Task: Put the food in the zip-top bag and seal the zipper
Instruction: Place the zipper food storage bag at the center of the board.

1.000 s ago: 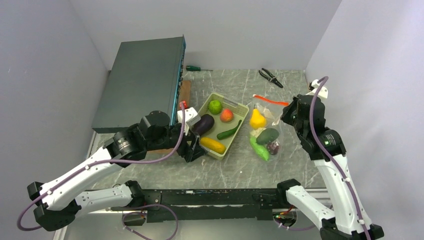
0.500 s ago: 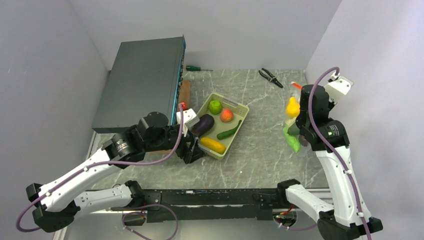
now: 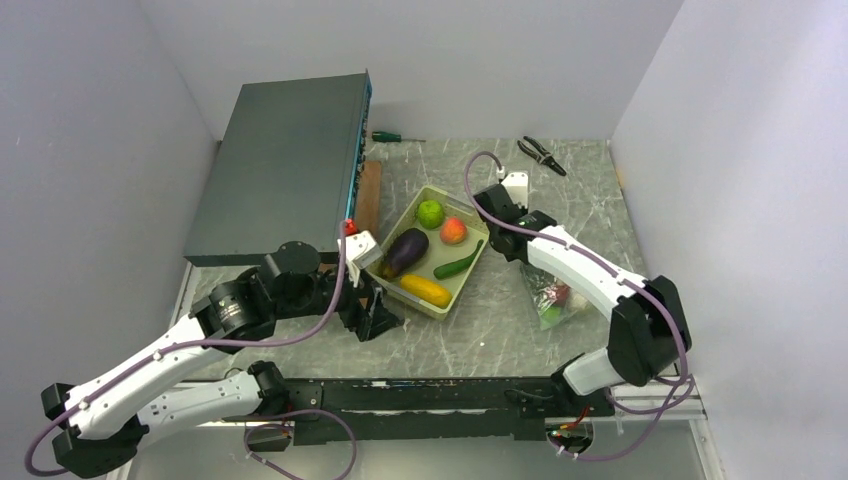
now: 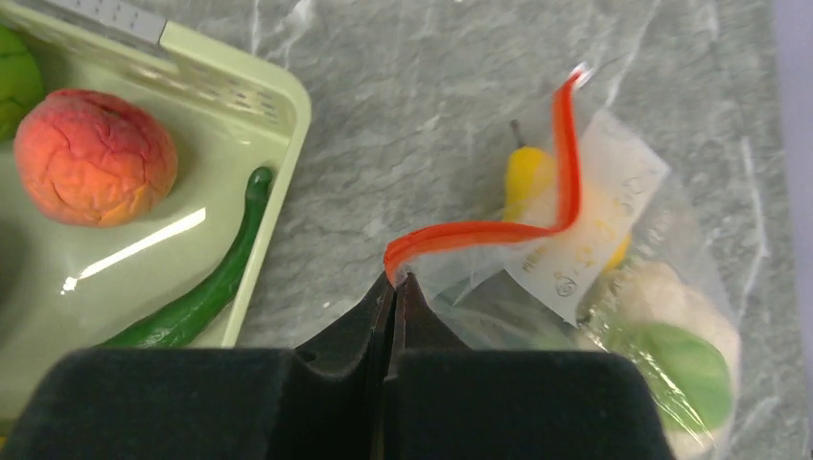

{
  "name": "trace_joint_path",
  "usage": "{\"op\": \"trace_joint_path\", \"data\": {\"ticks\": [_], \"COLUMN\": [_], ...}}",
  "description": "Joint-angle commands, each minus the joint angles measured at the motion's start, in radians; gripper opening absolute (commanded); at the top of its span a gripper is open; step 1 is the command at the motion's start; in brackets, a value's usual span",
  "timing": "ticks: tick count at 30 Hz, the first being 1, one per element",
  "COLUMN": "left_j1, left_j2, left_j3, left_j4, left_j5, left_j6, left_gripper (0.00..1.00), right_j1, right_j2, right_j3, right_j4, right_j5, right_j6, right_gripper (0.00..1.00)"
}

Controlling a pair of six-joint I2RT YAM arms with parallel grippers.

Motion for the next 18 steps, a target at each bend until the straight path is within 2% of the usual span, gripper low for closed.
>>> {"op": "trace_joint_path", "data": {"ticks": [1, 7, 9, 12, 14, 17, 18], "left_j1": [-0.002, -0.002, -0.002, -0.002, -0.002, -0.003, -0.002], "left_j2": [-0.040, -0.051, -0.059, -0.076, -0.088, -0.097, -0.098], "left_j3": [-0.037, -0.077, -0.100, -0.136, -0.154, -0.166, -0.165], "left_j4": [0.045, 0.090, 0.112, 0.134, 0.139, 0.136, 0.135], "left_j5": [-0.001, -0.012, -0.014, -0.026, -0.038, -0.055, -0.061], "left_j6": [-0.039, -0.041, -0.041, -0.037, -0.032, -0.033, -0.035], "left_gripper": [0.80, 0.80, 0.80, 0.80, 0.81, 0.81, 0.81], "right_j1": [-0.011, -0.063, -0.130, -0.288, -0.352, -0.381, -0.382], "right_j2": [0.003, 0.039, 0.036, 0.032, 0.040, 0.068, 0.072], "right_j3": [0.007, 0.037, 0.034, 0.010, -0.004, 0.017, 0.028], "right_j4": [0.124, 0.165, 0.183, 0.229, 0.260, 0.270, 0.264], "right_j5": [-0.076, -0.079, -0.098, -0.242, -0.319, -0.449, -0.484], "right_j6": [-0.016, -0.003, 0.027, 0.084, 0.104, 0.088, 0.080], "right_gripper": [0.00, 0.00, 0.00, 0.00, 0.00, 0.13, 0.20]}}
